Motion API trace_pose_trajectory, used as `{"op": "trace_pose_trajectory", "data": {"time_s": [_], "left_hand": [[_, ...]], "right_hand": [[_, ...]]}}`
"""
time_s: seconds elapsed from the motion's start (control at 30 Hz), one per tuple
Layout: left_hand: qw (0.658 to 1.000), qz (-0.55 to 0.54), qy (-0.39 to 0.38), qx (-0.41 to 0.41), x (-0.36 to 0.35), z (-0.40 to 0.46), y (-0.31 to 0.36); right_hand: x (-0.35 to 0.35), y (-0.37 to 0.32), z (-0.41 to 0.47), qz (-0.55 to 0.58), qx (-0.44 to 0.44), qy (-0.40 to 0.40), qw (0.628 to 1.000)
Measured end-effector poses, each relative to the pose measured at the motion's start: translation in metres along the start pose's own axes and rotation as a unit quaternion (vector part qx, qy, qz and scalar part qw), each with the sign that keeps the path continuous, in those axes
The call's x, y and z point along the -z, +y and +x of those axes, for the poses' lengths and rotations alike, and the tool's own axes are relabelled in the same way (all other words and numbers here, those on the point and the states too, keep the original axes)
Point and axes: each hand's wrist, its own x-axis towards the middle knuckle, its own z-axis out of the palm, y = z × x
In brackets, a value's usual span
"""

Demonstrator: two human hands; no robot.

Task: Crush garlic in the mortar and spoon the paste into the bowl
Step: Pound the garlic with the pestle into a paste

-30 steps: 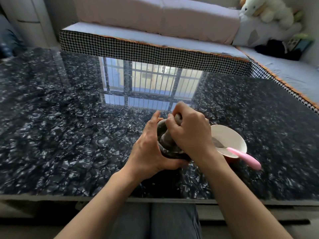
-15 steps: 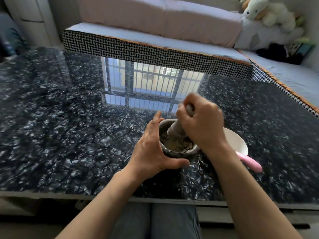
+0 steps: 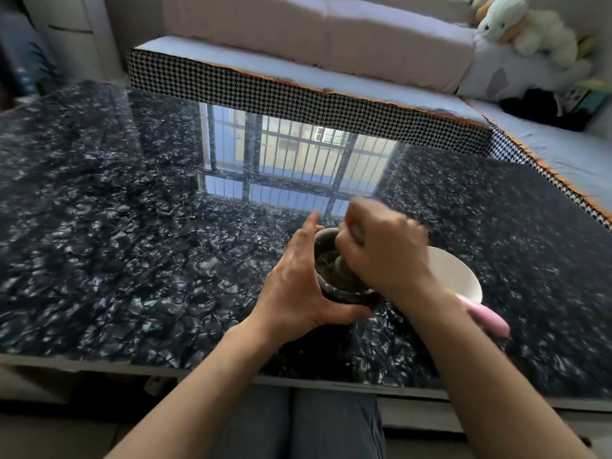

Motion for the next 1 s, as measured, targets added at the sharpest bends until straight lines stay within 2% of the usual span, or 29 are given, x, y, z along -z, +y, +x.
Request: {"op": "trace_pose_trajectory", "data": {"time_s": [0.07, 0.1, 0.23, 0.27, 0.33, 0.4, 0.43, 0.6, 0.63, 0.7, 0.77, 0.83, 0.93, 1.0], "left_hand": [[1.000, -0.001, -0.001, -0.001, -0.001, 0.000, 0.000], [1.000, 0.001, 0.000, 0.000, -0.001, -0.001, 0.001], [1.000, 0.010, 0.007, 0.000, -0.002, -0.001, 0.000], [1.000, 0.012, 0.007, 0.000, -0.001, 0.000, 0.001], [1.000, 0.013, 0.001, -0.001, -0.001, 0.000, 0.001], [1.000, 0.012, -0.003, 0.001, -0.002, 0.000, 0.002], [1.000, 0.012, 0.000, 0.003, -0.002, 0.000, 0.003], [1.000, 0.017, -0.003, 0.006, 0.000, -0.001, 0.004], [1.000, 0.017, -0.005, 0.007, 0.000, -0.001, 0.005], [1.000, 0.016, -0.011, 0.011, 0.000, 0.000, 0.006], [1.000, 0.012, -0.008, 0.011, -0.001, 0.000, 0.006], [1.000, 0.009, -0.008, 0.008, -0.001, 0.000, 0.007], [1.000, 0.011, -0.008, 0.004, -0.001, 0.000, 0.005], [1.000, 0.011, -0.009, 0.006, -0.002, 0.000, 0.005]], "right_hand": [[-0.008, -0.002, -0.002, -0.004, 0.015, -0.052, 0.998], [-0.006, -0.001, 0.001, -0.012, 0.026, -0.050, 0.998], [0.019, 0.001, 0.020, -0.020, 0.031, 0.029, 0.999], [0.020, 0.000, 0.021, -0.044, 0.039, 0.010, 0.998], [0.011, -0.002, 0.016, -0.087, 0.077, -0.078, 0.990], [0.000, -0.002, 0.011, -0.071, 0.103, -0.142, 0.982], [0.000, -0.002, 0.013, -0.072, 0.119, -0.149, 0.979], [0.024, -0.008, 0.032, -0.031, 0.098, -0.044, 0.994], [0.023, -0.011, 0.031, -0.054, 0.110, -0.061, 0.991], [0.011, -0.013, 0.022, -0.112, 0.151, -0.152, 0.970], [0.004, -0.011, 0.017, -0.123, 0.165, -0.206, 0.957], [0.010, -0.010, 0.023, -0.100, 0.153, -0.193, 0.964], [0.025, -0.005, 0.033, -0.027, 0.119, -0.099, 0.988], [0.025, -0.007, 0.032, -0.050, 0.106, -0.142, 0.983]]}}
